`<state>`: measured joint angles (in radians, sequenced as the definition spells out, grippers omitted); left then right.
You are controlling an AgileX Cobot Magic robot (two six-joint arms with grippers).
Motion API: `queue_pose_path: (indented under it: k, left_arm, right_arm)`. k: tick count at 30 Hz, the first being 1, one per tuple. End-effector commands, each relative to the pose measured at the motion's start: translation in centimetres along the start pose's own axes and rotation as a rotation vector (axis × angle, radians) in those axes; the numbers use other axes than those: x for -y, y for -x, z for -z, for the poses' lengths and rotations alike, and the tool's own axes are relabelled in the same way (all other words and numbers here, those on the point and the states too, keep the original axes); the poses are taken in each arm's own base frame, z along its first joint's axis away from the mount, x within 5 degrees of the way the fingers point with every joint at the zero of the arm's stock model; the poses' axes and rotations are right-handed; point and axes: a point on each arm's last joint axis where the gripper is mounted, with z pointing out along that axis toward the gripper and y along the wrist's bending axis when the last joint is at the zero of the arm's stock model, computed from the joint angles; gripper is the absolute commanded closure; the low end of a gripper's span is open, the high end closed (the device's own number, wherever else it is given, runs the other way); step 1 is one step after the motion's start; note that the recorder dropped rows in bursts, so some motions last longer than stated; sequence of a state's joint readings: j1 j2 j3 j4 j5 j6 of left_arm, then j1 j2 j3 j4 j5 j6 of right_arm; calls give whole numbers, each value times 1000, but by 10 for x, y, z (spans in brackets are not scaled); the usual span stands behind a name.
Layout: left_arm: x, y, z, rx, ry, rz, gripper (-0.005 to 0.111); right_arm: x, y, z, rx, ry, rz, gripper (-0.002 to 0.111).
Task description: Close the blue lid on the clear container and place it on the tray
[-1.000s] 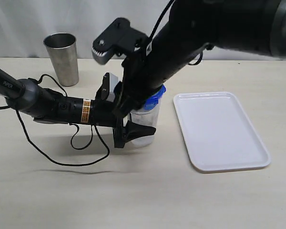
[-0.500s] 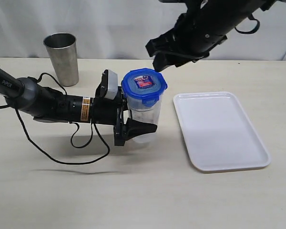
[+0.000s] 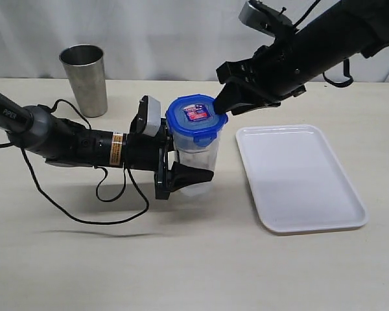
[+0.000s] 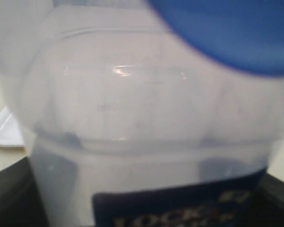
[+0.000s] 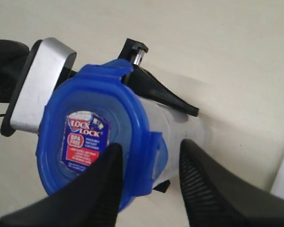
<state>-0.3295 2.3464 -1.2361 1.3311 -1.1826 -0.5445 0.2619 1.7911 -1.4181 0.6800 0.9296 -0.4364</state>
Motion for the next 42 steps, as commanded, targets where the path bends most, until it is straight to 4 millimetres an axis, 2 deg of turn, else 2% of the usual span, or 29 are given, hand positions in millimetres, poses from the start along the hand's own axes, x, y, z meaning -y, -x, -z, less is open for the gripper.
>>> queue_pose_path:
  k: [1, 5, 8, 11, 13, 14, 18, 22, 25, 30, 34, 39, 42]
  left_arm:
    - [1, 10, -1, 48, -9, -2, 107]
    - [1, 10, -1, 47, -11, -2, 107]
    - [1, 10, -1, 47, -11, -2, 107]
    - [1, 10, -1, 47, -11, -2, 107]
    - [2, 10, -1, 41, -20, -94, 107]
    - [2, 9, -1, 40, -22, -185, 107]
    - [2, 10, -1, 43, -15, -351, 107]
    - [3, 4, -1, -11, -38, -445, 107]
    - [2, 1, -1, -50, -36, -503, 107]
    - [1, 0, -1, -55, -30, -508, 107]
    - [1, 1, -1, -54, -27, -507, 107]
    - [1, 1, -1, -53, -29, -504, 107]
    - [2, 0, -1, -55, -35, -504, 107]
  right_arm:
    - [2, -1, -4, -11, 28, 15, 71]
    - [3, -7, -30, -89, 202, -5, 71]
    - [5, -13, -42, -148, 273, -32, 71]
    - [11, -16, -50, -174, 265, -26, 81]
    - [5, -8, -41, -164, 274, 87, 82]
    - [-1, -3, -33, -161, 299, 144, 78]
    - [-20, 18, -1, -79, 298, 306, 54]
    - [-27, 24, 18, -47, 231, 485, 52]
    - [-40, 21, 26, -55, 187, 670, 52]
    - [-61, 12, 10, -194, -46, 968, 52]
    - [-84, 6, -5, -260, -138, 1133, 53]
    - [-107, 1, -20, -266, -205, 1279, 53]
    - [-104, 1, -32, -295, -248, 1274, 53]
